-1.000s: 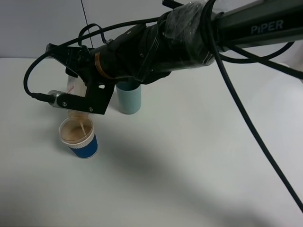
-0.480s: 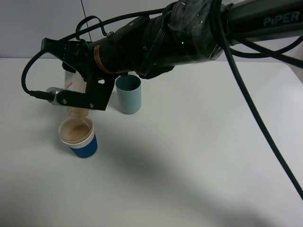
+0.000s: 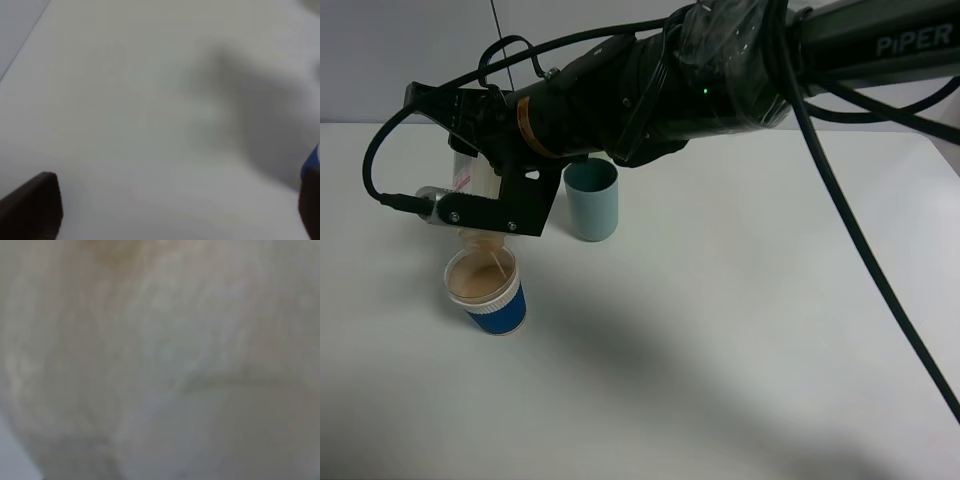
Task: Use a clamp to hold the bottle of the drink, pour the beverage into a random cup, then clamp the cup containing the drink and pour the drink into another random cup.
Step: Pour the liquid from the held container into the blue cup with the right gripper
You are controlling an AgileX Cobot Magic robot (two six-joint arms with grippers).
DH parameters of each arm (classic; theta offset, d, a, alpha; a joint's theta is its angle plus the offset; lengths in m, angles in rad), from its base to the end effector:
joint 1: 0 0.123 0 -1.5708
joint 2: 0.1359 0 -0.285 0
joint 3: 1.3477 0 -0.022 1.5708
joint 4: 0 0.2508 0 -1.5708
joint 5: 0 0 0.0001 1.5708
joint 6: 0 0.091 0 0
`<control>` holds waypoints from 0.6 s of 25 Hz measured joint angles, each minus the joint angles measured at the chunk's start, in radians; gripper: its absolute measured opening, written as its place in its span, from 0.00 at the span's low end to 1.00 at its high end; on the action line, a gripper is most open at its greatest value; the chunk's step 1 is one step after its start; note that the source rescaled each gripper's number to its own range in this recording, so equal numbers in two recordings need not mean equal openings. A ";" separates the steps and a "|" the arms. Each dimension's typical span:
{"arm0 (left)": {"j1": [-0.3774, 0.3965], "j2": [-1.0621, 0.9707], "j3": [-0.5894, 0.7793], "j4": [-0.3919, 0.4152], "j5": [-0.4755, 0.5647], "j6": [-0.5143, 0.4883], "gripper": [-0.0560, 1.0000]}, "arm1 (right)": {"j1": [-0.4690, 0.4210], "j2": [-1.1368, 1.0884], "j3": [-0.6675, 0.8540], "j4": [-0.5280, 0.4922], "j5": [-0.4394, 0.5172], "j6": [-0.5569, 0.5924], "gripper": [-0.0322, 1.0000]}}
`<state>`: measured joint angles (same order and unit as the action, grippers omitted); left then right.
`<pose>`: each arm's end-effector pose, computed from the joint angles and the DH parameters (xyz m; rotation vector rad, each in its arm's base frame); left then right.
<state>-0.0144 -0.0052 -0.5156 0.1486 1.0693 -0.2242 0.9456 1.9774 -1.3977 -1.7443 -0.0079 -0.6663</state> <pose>-0.0082 0.0119 0.2816 -0.2212 2.0112 0.0264 0.2679 0.3723 0.2248 -2.1754 -0.2395 -0.8679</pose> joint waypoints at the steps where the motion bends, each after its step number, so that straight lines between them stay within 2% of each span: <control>1: 0.000 0.000 0.000 0.000 0.000 0.000 0.89 | 0.000 0.000 0.000 0.000 0.000 0.007 0.03; 9: 0.000 0.000 0.000 0.000 0.000 0.000 0.89 | 0.000 0.000 0.000 0.000 0.000 0.050 0.03; 15: 0.000 0.000 0.000 0.000 0.000 0.000 0.89 | 0.000 0.000 0.000 0.032 0.008 0.189 0.03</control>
<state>-0.0144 -0.0052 -0.5156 0.1486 1.0693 -0.2242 0.9456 1.9774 -1.3977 -1.7120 0.0000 -0.4772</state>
